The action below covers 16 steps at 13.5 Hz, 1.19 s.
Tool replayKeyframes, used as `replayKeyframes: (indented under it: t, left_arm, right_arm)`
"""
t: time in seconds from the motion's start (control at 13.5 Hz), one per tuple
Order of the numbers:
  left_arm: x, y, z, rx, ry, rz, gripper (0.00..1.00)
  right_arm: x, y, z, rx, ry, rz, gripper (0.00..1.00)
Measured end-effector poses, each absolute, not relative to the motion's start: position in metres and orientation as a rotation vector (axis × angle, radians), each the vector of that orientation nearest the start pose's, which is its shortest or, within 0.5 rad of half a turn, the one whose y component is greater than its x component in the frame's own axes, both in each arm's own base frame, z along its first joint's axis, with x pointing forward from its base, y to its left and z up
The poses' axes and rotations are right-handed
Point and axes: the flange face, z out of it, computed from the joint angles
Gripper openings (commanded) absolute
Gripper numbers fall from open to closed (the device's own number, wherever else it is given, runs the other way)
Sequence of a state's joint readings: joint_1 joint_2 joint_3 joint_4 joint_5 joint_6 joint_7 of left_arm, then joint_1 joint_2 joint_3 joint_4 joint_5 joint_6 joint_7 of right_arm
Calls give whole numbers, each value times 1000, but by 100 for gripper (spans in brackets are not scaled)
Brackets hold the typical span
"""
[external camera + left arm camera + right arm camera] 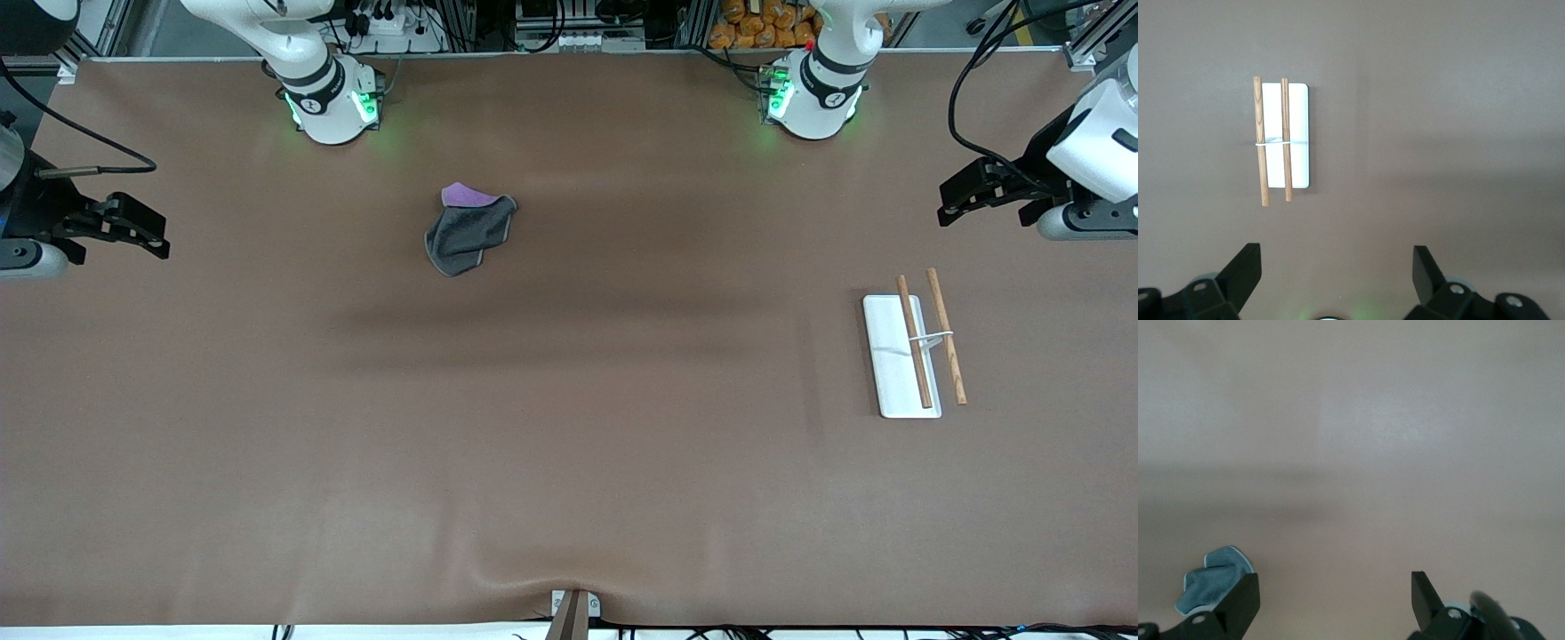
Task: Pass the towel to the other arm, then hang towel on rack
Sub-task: 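Move the right gripper toward the grey-purple towel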
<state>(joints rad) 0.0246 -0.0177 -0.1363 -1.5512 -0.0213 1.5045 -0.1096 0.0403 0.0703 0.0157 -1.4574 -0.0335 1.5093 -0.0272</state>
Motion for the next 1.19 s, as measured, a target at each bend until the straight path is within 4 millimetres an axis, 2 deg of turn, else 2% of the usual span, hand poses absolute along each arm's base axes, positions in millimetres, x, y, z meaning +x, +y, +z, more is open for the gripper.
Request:
replayKeyframes:
  t: [0.37,0.52,0.67,0.81,0.96,1.04,1.19]
  left_arm:
    - [539,-63,638,-3157,21,46,100]
    - [539,-63,642,-3158,22,35,100]
    - [539,-63,643,-3158,21,31,100]
    - [539,-62,643,-3158,20,31,100]
    - [539,-62,642,-3158,19,32,100]
    - [540,-62,642,-3158,19,32,100]
    - [540,-62,642,-3158,20,33,100]
  right_arm:
    - [570,27,633,-3172,-126,28,100]
    - [576,27,624,-3172,-127,35,100]
    - [593,28,593,-3170,-129,84,100]
    - [609,30,553,-3163,-136,189,100]
    - [612,46,519,-3109,-158,333,100]
    - [610,62,510,-3051,-147,386,100]
    - [604,99,506,-2939,-16,447,100]
